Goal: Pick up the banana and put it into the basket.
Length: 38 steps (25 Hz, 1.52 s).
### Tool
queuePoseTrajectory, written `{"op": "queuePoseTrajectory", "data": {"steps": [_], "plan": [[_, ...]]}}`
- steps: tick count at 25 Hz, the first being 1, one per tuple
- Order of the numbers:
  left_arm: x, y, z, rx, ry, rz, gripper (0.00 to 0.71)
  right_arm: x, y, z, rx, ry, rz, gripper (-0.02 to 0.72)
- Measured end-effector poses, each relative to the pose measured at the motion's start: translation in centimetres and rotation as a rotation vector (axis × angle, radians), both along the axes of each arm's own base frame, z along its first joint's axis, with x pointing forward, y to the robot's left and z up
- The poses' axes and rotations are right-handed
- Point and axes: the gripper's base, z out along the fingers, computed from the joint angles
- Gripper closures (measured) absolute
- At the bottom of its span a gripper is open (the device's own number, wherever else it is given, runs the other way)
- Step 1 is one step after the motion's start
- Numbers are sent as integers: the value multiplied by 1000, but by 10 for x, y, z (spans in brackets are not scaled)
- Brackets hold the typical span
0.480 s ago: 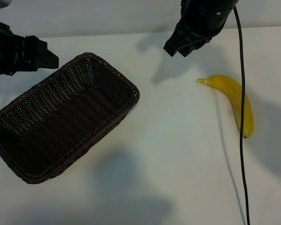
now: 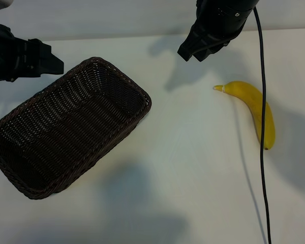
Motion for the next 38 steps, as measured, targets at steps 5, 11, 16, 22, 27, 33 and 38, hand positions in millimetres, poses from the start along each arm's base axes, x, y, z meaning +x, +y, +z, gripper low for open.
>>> {"op": "queuePoseTrajectory", "data": {"steps": [5, 11, 16, 22, 27, 33, 38], "plan": [[0, 0, 0, 0, 0, 0, 146, 0, 0, 0, 0, 0, 0, 461], [0, 0, 0, 0, -1, 1, 146, 0, 0, 0, 0, 0, 0, 461], [1, 1, 1, 2, -13, 8, 146, 0, 0, 0, 0, 0, 0, 461], [1, 1, 1, 2, -15, 10, 146, 1, 0, 0, 6, -11, -2, 461], [1, 1, 1, 2, -15, 10, 146, 1, 1, 1, 12, -14, -3, 461], [-1, 0, 0, -16, 21, 13, 146, 1, 1, 1, 13, -15, -5, 461], [-8, -1, -2, -30, 100, 24, 146, 1, 0, 0, 5, -7, -4, 461]]}}
